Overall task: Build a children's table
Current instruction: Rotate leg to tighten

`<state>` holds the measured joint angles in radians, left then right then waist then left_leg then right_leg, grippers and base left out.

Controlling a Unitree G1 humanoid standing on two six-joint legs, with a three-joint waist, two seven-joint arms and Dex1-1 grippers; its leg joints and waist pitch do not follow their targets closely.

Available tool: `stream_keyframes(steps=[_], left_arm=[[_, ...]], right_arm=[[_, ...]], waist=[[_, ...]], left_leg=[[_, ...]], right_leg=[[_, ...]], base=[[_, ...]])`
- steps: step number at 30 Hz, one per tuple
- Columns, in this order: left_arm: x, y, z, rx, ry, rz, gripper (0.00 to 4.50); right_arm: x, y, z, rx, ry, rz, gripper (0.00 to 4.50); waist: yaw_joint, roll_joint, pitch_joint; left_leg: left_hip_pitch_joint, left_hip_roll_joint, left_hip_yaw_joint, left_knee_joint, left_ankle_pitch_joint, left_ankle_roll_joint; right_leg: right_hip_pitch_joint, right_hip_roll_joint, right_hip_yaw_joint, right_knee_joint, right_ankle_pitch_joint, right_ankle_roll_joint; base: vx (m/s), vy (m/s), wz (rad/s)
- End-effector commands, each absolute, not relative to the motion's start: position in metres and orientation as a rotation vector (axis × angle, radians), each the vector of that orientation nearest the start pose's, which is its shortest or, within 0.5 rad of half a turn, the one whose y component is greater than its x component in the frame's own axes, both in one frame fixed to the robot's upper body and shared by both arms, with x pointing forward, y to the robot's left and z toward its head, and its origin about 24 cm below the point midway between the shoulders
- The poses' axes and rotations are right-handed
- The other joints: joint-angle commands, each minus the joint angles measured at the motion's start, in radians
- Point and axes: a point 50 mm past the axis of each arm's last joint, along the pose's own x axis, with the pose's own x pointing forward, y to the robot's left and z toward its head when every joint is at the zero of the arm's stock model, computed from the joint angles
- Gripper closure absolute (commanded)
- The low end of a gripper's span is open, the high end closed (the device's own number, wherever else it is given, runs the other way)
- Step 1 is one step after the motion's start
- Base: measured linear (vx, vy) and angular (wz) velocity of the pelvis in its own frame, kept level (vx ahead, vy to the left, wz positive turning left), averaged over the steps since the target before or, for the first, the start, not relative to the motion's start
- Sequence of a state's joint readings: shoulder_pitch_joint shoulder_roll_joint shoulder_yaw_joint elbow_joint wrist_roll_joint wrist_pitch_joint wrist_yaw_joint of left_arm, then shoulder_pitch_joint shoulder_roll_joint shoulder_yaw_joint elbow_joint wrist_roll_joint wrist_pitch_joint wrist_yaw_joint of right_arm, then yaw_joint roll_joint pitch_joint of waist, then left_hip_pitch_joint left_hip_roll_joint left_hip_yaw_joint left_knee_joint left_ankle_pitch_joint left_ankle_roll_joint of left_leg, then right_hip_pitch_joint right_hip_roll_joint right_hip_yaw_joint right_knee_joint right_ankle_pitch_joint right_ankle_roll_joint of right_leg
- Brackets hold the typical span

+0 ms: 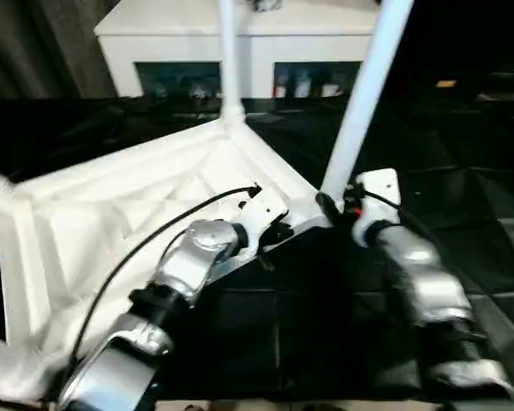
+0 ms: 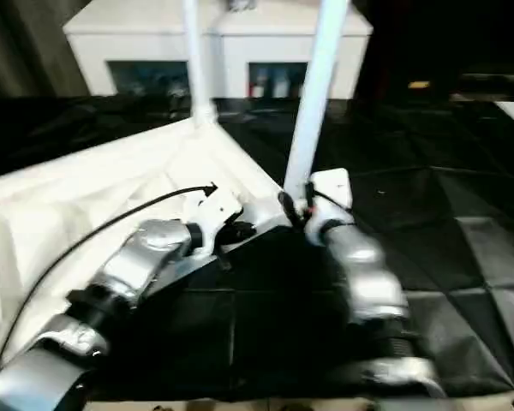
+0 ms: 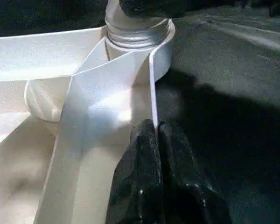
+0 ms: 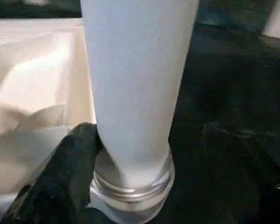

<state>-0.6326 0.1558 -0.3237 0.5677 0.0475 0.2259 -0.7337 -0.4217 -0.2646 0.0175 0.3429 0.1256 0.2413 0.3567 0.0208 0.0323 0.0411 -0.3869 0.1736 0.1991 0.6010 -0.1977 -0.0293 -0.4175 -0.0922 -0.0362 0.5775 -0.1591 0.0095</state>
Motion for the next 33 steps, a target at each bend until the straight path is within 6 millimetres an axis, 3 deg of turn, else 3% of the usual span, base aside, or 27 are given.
stream_keyframes(steps=[1, 2, 6, 8, 12, 13, 15, 18, 23, 30, 33], left_arm=[[0.327, 0.088, 0.05, 0.388, 0.388, -1.044, 4.5], [0.325, 0.09, 0.049, 0.388, 0.401, -1.069, 4.5], [0.316, 0.1, 0.053, 0.401, 0.413, -1.228, 4.5], [0.311, 0.102, 0.056, 0.381, 0.422, -1.296, 4.5], [0.302, 0.105, 0.06, 0.374, 0.456, -1.398, 4.5], [0.3, 0.105, 0.061, 0.371, 0.461, -1.414, 4.5], [0.299, 0.106, 0.061, 0.373, 0.461, -1.42, 4.5], [0.299, 0.107, 0.062, 0.372, 0.466, -1.425, 4.5], [0.297, 0.108, 0.062, 0.37, 0.474, -1.428, 4.5], [0.298, 0.109, 0.062, 0.375, 0.478, -1.425, 4.5], [0.298, 0.109, 0.062, 0.376, 0.478, -1.425, 4.5]], right_arm=[[0.32, -0.19, 0.078, -0.169, 0.165, 0.487, 0.74], [0.316, -0.191, 0.079, -0.181, 0.17, 0.547, 0.74], [0.291, -0.194, 0.08, -0.202, 0.231, 0.85, 0.74], [0.287, -0.194, 0.079, -0.194, 0.256, 0.907, 0.74], [0.283, -0.195, 0.074, -0.22, 0.304, 0.987, 0.74], [0.283, -0.196, 0.073, -0.23, 0.313, 0.994, 0.74], [0.285, -0.197, 0.073, -0.231, 0.317, 0.996, 0.74], [0.284, -0.196, 0.072, -0.223, 0.326, 1.023, 0.74], [0.28, -0.192, 0.066, -0.232, 0.355, 1.065, 1.2], [0.279, -0.193, 0.062, -0.226, 0.37, 1.073, 1.85], [0.279, -0.191, 0.061, -0.215, 0.372, 1.083, 1.93]], waist=[[0.005, 0.0, -0.075], [0.015, -0.002, -0.069], [0.016, 0.0, -0.061], [0.01, -0.002, -0.057], [0.006, -0.002, -0.056], [0.008, -0.006, -0.055], [0.013, -0.003, -0.056], [0.015, -0.004, -0.059], [0.015, -0.005, -0.062], [0.014, -0.004, -0.062], [0.014, -0.005, -0.062]], left_leg=[[0.024, 0.046, -0.017, -0.058, -0.067, 0.139], [0.024, 0.051, -0.015, -0.061, -0.099, 0.141], [0.028, 0.055, -0.018, -0.071, -0.183, 0.107], [0.028, 0.055, -0.02, -0.078, -0.239, 0.079], [0.034, 0.056, -0.02, -0.08, -0.265, 0.045], [0.033, 0.056, -0.02, -0.081, -0.263, 0.04], [0.04, 0.057, -0.018, -0.08, -0.254, 0.037], [0.033, 0.054, -0.019, -0.079, -0.224, 0.041], [0.03, 0.053, -0.018, -0.073, -0.178, 0.067], [0.031, 0.053, -0.019, -0.073, -0.184, 0.066], [0.03, 0.053, -0.018, -0.073, -0.188, 0.066]], right_leg=[[0.063, -0.042, 0.024, -0.03, 0.075, -0.309], [0.062, -0.044, 0.025, -0.033, 0.034, -0.309], [0.061, -0.044, 0.025, -0.045, -0.083, -0.293], [0.059, -0.044, 0.024, -0.05, -0.152, -0.285], [0.052, -0.047, 0.026, -0.057, -0.223, -0.271], [0.053, -0.047, 0.026, -0.057, -0.227, -0.27], [0.047, -0.045, 0.028, -0.057, -0.213, -0.273], [0.054, -0.045, 0.026, -0.05, -0.174, -0.274], [0.059, -0.047, 0.025, -0.045, -0.129, -0.286], [0.058, -0.046, 0.024, -0.046, -0.144, -0.285], [0.059, -0.045, 0.024, -0.046, -0.145, -0.286]], base=[[0.0, 0.0, 0.0], [0.0, 0.0, 0.0], [0.0, 0.0, 0.0], [0.0, 0.0, 0.0], [0.0, 0.0, 0.0], [0.0, 0.0, 0.0], [0.0, 0.0, 0.0], [0.0, 0.0, 0.0], [0.0, 0.0, 0.0], [0.0, 0.0, 0.0], [0.0, 0.0, 0.0]])
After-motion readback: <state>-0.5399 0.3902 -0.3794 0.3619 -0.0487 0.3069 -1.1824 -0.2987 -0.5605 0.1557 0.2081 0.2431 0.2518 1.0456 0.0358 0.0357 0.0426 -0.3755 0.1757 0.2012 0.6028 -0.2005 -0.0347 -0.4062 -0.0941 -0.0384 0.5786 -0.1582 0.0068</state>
